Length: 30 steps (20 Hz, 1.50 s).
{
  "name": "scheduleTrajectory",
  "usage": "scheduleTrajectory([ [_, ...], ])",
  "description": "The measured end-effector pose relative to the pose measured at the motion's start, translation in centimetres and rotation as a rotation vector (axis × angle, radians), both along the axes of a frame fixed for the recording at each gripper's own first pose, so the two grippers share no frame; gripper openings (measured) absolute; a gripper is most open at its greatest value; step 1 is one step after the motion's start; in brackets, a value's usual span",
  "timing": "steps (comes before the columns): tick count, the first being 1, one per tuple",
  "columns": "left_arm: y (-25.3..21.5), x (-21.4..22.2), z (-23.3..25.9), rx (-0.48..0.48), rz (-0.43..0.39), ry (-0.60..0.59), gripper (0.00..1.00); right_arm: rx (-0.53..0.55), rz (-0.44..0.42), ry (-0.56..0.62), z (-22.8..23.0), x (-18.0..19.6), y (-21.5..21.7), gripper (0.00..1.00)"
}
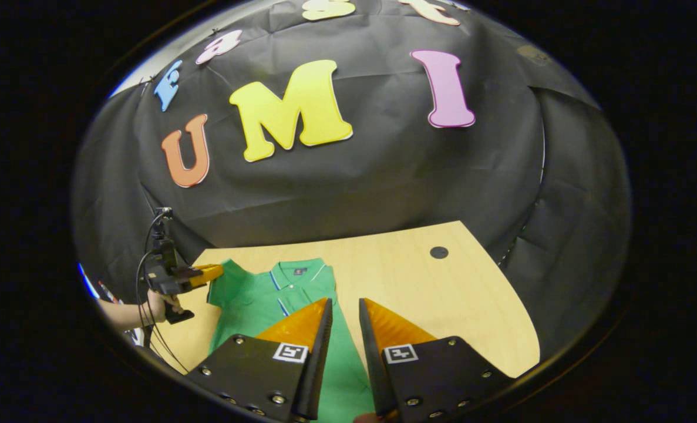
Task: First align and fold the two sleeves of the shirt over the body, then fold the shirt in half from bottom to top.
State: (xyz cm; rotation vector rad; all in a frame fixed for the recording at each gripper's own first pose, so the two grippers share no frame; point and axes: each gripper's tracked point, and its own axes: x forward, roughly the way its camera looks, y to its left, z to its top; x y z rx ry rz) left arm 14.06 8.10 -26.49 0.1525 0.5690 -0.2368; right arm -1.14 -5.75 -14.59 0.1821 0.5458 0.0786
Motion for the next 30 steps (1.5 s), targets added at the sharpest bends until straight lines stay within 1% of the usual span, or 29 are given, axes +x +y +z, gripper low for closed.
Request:
scheduleTrajectory([
  [3,-3.2,-0.7,-0.6,0.014,-0.049,0.017,0.03,-0.006,-0.010,-0.009,0.2,-0.3,-1.1,0.33],
  [4,-4.2,-0.9,-0.8,0.027,-0.068,0.020,0.03,-0.008,-0.013,-0.011,0.2,-0.4,-1.3,0.36],
  [5,-5.1,-1.1,-1.1,0.042,-0.088,0.023,0.03,-0.008,-0.016,-0.009,0.1,-0.2,-1.7,0.36],
  [6,-6.1,-1.6,-1.6,0.052,-0.110,0.032,0.03,-0.006,-0.017,-0.007,0.1,-0.3,-1.7,0.33],
  [7,-6.9,-1.7,-2.2,0.065,-0.119,0.040,0.03,-0.005,-0.016,-0.005,0.0,-0.3,-1.6,0.33],
  [9,-8.7,-2.8,-3.6,0.058,-0.147,0.077,0.04,-0.006,-0.012,-0.005,0.0,-0.4,-1.6,0.33],
  [12,-11.0,-4.4,-5.0,0.023,-0.191,0.099,0.12,-0.010,0.001,-0.002,0.0,-0.5,-1.0,0.33],
  [13,-11.4,-4.6,-5.4,0.020,-0.197,0.100,0.12,-0.012,0.007,-0.002,0.0,-0.4,-0.8,0.33],
  [14,-11.5,-5.1,-5.5,0.021,-0.198,0.102,0.16,-0.014,0.013,-0.002,0.0,-0.3,-0.5,0.36],
  [15,-11.7,-5.4,-5.7,0.012,-0.202,0.104,0.17,-0.018,0.019,-0.003,0.1,-0.2,-0.1,0.36],
  [16,-11.8,-5.6,-5.7,0.004,-0.199,0.106,0.45,-0.019,0.027,-0.005,0.2,0.0,0.3,0.36],
  [17,-11.7,-5.8,-5.6,-0.005,-0.189,0.107,0.72,-0.021,0.036,-0.010,0.5,0.1,0.8,0.36],
  [18,-11.4,-6.1,-5.6,-0.013,-0.174,0.106,1.00,-0.025,0.047,-0.015,0.7,0.3,1.3,0.33],
  [19,-11.1,-6.5,-5.3,-0.020,-0.158,0.101,0.99,-0.028,0.060,-0.019,0.9,0.4,2.0,0.33],
  [21,-10.2,-7.5,-4.8,-0.043,-0.120,0.093,0.99,-0.032,0.091,-0.033,1.4,0.7,3.6,0.33],
  [22,-9.5,-8.2,-4.4,-0.056,-0.103,0.091,0.99,-0.035,0.110,-0.039,1.7,0.9,4.5,0.36],
  [23,-8.7,-8.9,-4.0,-0.062,-0.080,0.083,0.99,-0.039,0.131,-0.046,2.0,1.0,5.5,0.33],
  [24,-7.7,-9.8,-3.5,-0.068,-0.045,0.076,0.99,-0.045,0.152,-0.056,2.3,1.2,6.5,0.33],
  [25,-6.6,-11.0,-3.1,-0.083,0.001,0.071,0.99,-0.046,0.175,-0.068,2.7,1.3,7.8,0.33],
  [26,-5.7,-12.4,-2.9,-0.108,0.049,0.072,0.99,-0.045,0.200,-0.073,2.9,1.4,9.1,0.36],
  [27,-4.5,-14.0,-2.7,-0.135,0.104,0.074,0.99,-0.044,0.230,-0.073,2.9,1.3,10.6,0.33],
  [30,-1.0,-18.8,-2.0,-0.183,0.235,0.076,1.00,-0.065,0.317,-0.087,3.4,0.9,14.4,0.33],
])
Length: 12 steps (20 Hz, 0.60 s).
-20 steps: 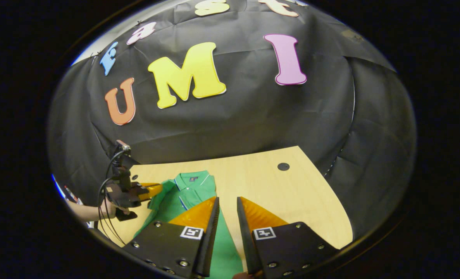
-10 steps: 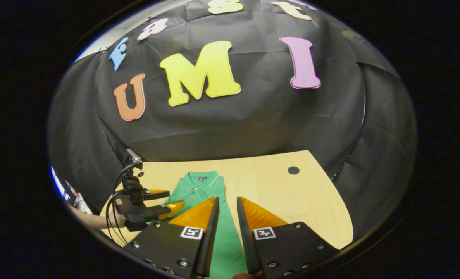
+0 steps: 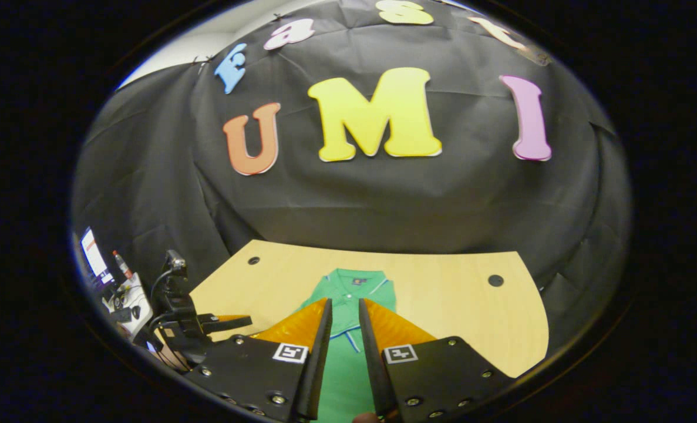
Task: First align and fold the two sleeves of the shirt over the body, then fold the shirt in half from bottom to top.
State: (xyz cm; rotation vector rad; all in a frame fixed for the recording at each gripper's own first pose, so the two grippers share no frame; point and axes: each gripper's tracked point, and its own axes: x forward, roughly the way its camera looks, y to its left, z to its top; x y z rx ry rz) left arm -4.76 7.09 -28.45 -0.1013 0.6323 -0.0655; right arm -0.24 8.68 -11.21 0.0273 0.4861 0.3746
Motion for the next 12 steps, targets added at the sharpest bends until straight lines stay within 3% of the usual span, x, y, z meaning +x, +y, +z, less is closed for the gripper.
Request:
scheduleTrajectory([
  [5,3.4,-4.2,-0.5,-0.014,0.106,0.007,1.00,-0.055,0.081,-0.030,-0.6,-1.7,3.5,0.33],
  [12,3.5,-6.8,0.0,-0.035,0.103,0.012,1.00,-0.104,0.070,-0.032,-1.5,-3.7,3.5,0.33],
])
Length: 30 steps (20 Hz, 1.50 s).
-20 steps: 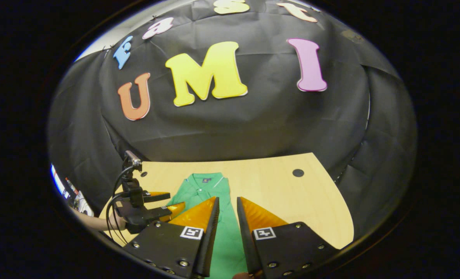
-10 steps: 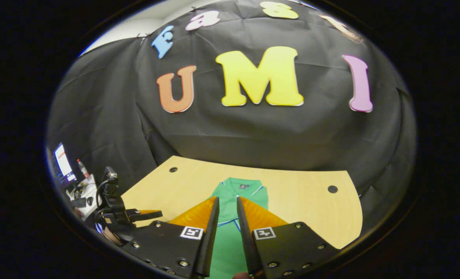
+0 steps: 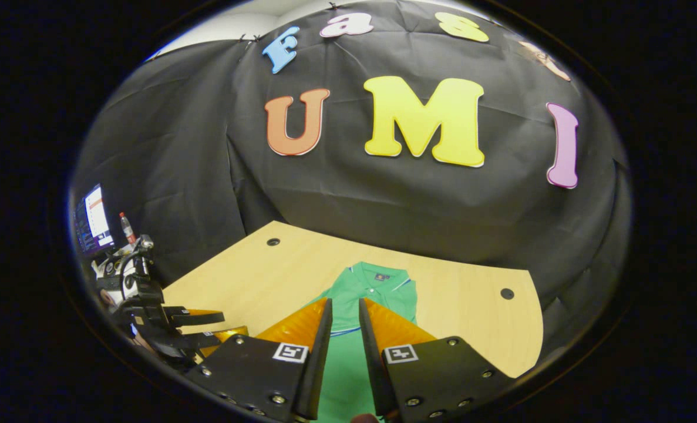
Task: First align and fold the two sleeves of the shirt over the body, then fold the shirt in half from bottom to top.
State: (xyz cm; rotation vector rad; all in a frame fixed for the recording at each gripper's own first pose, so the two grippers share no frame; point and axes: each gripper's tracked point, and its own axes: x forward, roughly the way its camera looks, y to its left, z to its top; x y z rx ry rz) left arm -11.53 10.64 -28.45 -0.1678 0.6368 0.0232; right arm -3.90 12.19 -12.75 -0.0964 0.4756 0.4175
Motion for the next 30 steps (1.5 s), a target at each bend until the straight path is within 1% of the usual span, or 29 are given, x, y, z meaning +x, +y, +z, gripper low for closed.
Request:
scheduleTrajectory([
  [3,-0.8,-0.1,0.5,-0.001,-0.027,-0.008,1.00,0.008,-0.023,0.014,-0.4,-0.7,-0.8,0.33],
  [4,-1.1,0.0,0.6,0.000,-0.035,-0.012,1.00,0.016,-0.030,0.025,-0.7,-0.9,-1.1,0.36],
  [5,-1.3,0.1,0.7,0.002,-0.042,-0.015,1.00,0.016,-0.038,0.036,-1.0,-1.2,-1.2,0.33],
  [9,-1.9,0.3,0.7,0.000,-0.068,-0.012,1.00,-0.009,-0.064,0.042,-1.9,-1.9,-3.1,0.33],
  [10,-2.0,0.3,0.6,0.001,-0.074,-0.008,0.99,-0.017,-0.076,0.047,-2.2,-2.0,-3.7,0.36],
  [12,-2.3,0.3,0.7,0.005,-0.089,-0.001,1.00,-0.008,-0.084,0.063,-2.7,-2.3,-4.5,0.34],
  [13,-2.4,0.4,0.8,0.010,-0.097,-0.003,1.00,-0.001,-0.100,0.066,-2.9,-2.4,-5.0,0.33],
  [14,-2.5,0.5,0.8,0.014,-0.106,-0.004,1.00,-0.011,-0.140,0.055,-2.9,-2.0,-6.3,0.34],
  [15,-2.6,0.6,0.7,0.019,-0.109,-0.001,1.00,0.007,-0.150,0.066,-3.2,-2.0,-6.4,0.07],
  [17,-2.7,1.0,0.4,0.014,-0.112,0.006,1.00,0.027,-0.158,0.088,-3.6,-2.1,-6.6,0.08],
  [20,-2.7,1.0,-0.2,0.003,-0.117,0.016,1.00,0.011,-0.146,0.096,-4.3,-2.1,-6.8,0.08],
  [21,-2.7,1.0,-0.5,0.000,-0.121,0.023,1.00,0.001,-0.138,0.108,-5.1,-2.1,-6.7,0.13],
  [22,-2.6,1.0,-0.7,-0.002,-0.128,0.028,1.00,-0.009,-0.135,0.115,-5.6,-2.3,-7.0,0.29],
  [23,-2.5,0.8,-0.9,-0.005,-0.140,0.037,1.00,-0.014,-0.127,0.129,-5.7,-2.7,-7.1,0.29],
  [24,-2.6,0.4,-1.0,-0.010,-0.161,0.051,1.00,-0.028,-0.121,0.148,-6.5,-3.0,-7.4,0.34],
  [25,-2.8,-0.3,-1.2,-0.020,-0.198,0.074,1.00,-0.039,-0.124,0.162,-7.4,-3.4,-8.0,0.53],
  [26,-3.0,-1.3,-1.7,-0.028,-0.239,0.104,1.00,-0.051,-0.132,0.179,-8.1,-3.8,-8.7,0.51],
  [27,-3.0,-2.5,-2.0,-0.027,-0.280,0.136,1.00,-0.064,-0.133,0.203,-9.0,-4.6,-9.6,0.53],
  [28,-2.6,-3.9,-2.4,-0.018,-0.321,0.171,1.00,-0.077,-0.130,0.228,-9.9,-5.5,-10.4,0.60],
  [29,-2.3,-5.3,-2.6,-0.011,-0.352,0.197,1.00,-0.102,-0.129,0.249,-11.0,-6.3,-11.4,0.79],
  [30,-2.2,-6.5,-3.0,-0.013,-0.379,0.226,1.00,-0.131,-0.127,0.269,-11.8,-7.2,-12.5,0.84],
])
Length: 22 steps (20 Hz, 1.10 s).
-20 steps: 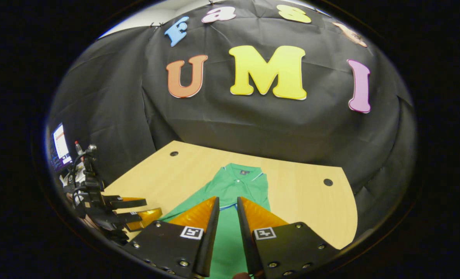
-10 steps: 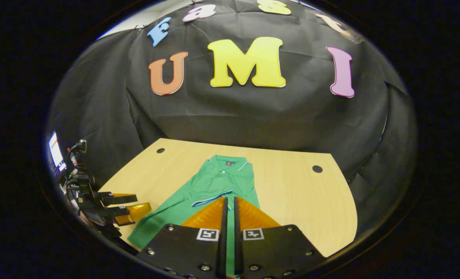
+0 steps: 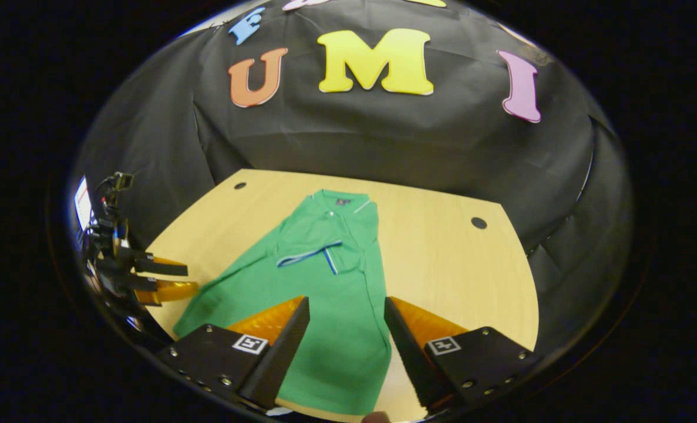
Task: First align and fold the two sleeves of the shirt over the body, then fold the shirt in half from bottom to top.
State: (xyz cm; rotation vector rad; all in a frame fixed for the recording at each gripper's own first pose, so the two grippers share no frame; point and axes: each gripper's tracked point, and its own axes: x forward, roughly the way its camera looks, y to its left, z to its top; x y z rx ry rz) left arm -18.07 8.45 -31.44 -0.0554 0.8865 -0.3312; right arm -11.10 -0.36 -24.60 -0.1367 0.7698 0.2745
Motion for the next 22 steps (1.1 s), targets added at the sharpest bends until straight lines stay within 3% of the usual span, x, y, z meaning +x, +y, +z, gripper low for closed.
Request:
scheduleTrajectory([
  [6,0.7,-8.6,-1.6,-0.001,-0.112,0.189,1.00,-0.120,0.046,0.195,-5.3,-7.6,-4.9,0.85],
  [11,1.3,-12.6,-2.7,-0.005,-0.123,0.272,1.00,-0.183,0.106,0.339,-9.5,-14.4,-7.1,0.86],
  [22,2.8,-13.9,-5.8,0.069,-0.067,0.340,1.00,-0.232,0.176,0.356,-12.5,-15.9,-7.2,0.85],
])
